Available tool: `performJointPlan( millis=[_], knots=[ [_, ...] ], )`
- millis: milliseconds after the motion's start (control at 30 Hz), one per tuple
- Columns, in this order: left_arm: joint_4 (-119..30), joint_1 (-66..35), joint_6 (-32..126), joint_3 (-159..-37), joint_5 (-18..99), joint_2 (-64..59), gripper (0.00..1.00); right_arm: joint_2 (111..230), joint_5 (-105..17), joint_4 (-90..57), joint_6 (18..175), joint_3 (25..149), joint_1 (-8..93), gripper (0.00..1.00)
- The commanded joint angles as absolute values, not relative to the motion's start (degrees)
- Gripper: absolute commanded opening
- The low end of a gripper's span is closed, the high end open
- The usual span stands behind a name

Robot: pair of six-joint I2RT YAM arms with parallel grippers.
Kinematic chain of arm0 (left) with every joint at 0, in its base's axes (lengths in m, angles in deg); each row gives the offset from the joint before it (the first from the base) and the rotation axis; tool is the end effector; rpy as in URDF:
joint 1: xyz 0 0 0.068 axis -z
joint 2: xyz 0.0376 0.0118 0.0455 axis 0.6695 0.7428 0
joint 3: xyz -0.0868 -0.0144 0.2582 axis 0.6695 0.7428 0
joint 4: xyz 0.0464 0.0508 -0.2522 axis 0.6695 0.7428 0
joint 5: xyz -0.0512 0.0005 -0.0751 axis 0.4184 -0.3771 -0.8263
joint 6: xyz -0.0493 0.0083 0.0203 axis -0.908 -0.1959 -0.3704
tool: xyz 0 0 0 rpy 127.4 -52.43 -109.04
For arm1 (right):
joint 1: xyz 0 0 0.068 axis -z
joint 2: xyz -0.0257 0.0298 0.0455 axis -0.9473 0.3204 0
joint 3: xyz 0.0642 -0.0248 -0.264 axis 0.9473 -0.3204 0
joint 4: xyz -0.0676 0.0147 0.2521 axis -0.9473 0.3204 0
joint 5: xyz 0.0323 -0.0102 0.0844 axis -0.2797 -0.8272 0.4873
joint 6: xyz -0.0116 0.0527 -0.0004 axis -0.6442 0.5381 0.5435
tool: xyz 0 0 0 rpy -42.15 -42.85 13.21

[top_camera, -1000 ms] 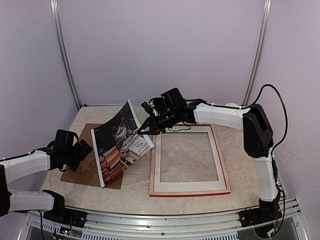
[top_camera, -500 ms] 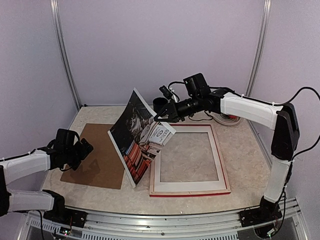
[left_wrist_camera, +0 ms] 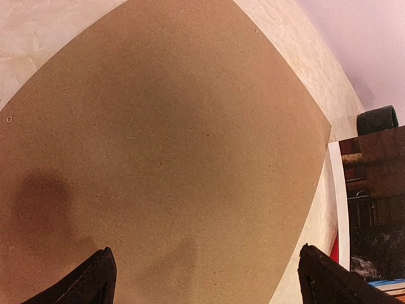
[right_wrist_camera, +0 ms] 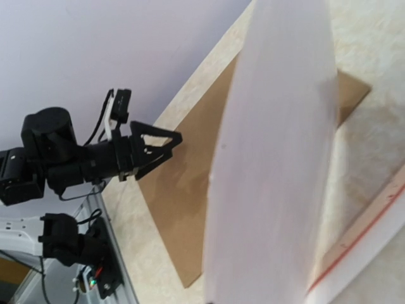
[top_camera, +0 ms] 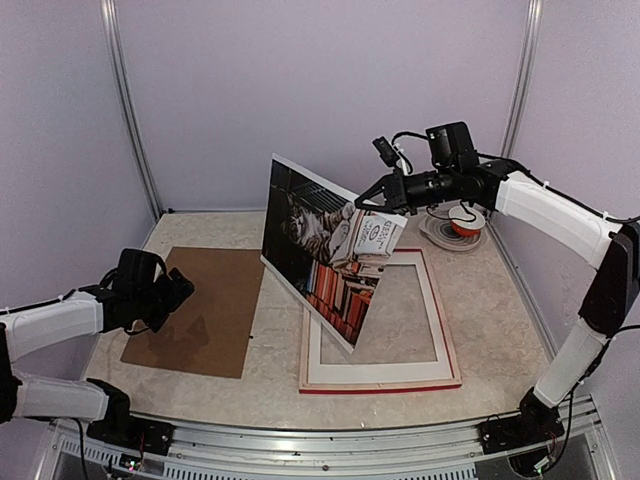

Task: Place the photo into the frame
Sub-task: Turn over the photo.

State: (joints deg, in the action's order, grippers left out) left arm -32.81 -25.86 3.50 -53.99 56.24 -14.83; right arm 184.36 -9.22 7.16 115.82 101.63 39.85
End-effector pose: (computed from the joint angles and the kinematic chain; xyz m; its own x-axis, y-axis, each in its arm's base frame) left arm 0.2075 -0.0554 0.1822 -0.5364 -0.6916 -0.4838 -0.4407 0.7184 -0.5383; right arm 0.3115 0.2187 0.3673 -0.7638 -0.0843 -0.6399 -0.6135 0.4027 0.6793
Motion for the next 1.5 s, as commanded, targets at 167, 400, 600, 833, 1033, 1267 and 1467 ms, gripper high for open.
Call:
performJointPlan(
  millis=[167,400,600,833,1033,1267,1467],
  knots=[
    [-36.2,-24.0,2.9,-55.5,56.3,-15.7,0.99,180.8,-11.4,11.8,112.8,104.1,40.6,0.04],
    [-37.3,-22.5,2.4,-55.4,56.3,-15.1,0.99,181.2,-9.8,7.4,114.7,100.7,39.4,0.05],
    [-37.9,-21.7,1.9,-55.3,56.1,-14.8,0.99,183.6,-9.7,6.2,114.6,102.3,36.3,0.07],
    [-38.7,-21.0,1.7,-55.2,55.5,-14.1,0.99,186.3,-10.3,5.8,114.4,103.7,32.9,0.09],
    [-39.3,-20.6,1.7,-55.1,55.5,-13.8,0.99,187.4,-10.1,4.8,114.5,102.9,30.8,0.09],
    [-40.9,-20.4,1.3,-54.6,54.8,-13.1,0.99,188.5,-9.8,3.9,115.1,103.1,29.5,0.09],
    [-44.1,-20.1,0.4,-53.5,53.2,-13.7,0.99,189.7,-9.9,3.9,114.9,103.0,28.7,0.1]
  ],
)
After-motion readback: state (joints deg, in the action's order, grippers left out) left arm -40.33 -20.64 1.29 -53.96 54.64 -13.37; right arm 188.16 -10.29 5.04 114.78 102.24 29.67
